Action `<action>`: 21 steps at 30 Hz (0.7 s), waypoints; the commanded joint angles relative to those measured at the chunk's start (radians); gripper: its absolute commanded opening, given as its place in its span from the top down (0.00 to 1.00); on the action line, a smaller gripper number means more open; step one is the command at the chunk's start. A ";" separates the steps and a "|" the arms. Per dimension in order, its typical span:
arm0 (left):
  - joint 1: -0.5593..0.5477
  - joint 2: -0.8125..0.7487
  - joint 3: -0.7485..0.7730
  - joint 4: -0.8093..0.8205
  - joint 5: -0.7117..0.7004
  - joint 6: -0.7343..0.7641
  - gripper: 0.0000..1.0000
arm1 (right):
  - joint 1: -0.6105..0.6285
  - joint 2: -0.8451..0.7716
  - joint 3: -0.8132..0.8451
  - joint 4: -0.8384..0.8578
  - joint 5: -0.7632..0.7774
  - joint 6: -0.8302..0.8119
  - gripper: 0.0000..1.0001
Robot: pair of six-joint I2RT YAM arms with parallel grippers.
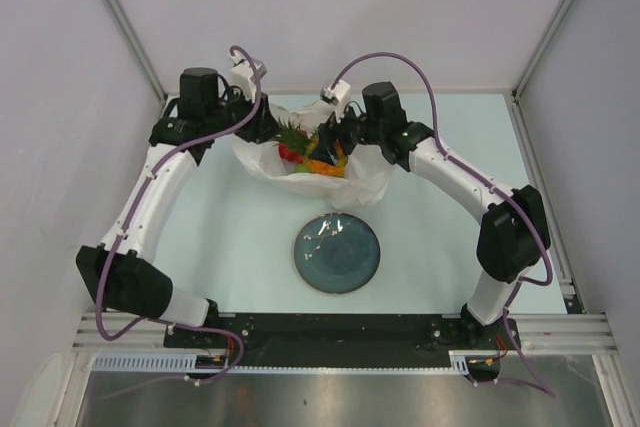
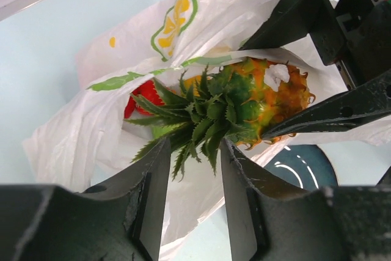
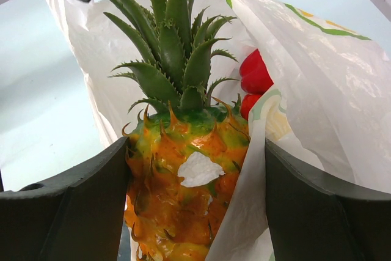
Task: Take the fake fruits out of the plastic bag
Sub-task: Take out the fake fruit from the plastic bag.
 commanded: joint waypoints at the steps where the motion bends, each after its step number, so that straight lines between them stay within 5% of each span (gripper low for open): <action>1: -0.028 -0.006 -0.009 0.002 0.009 0.037 0.57 | -0.005 -0.057 0.006 0.064 -0.015 0.024 0.53; 14: -0.039 0.014 -0.029 0.022 -0.039 0.062 0.69 | -0.005 -0.066 0.007 0.073 -0.025 0.035 0.53; 20: -0.055 0.044 -0.007 0.036 -0.017 0.068 0.85 | -0.001 -0.063 0.007 0.075 -0.029 0.035 0.53; 21: -0.058 0.047 -0.004 0.036 -0.015 0.077 0.95 | -0.001 -0.062 0.007 0.069 -0.029 0.032 0.53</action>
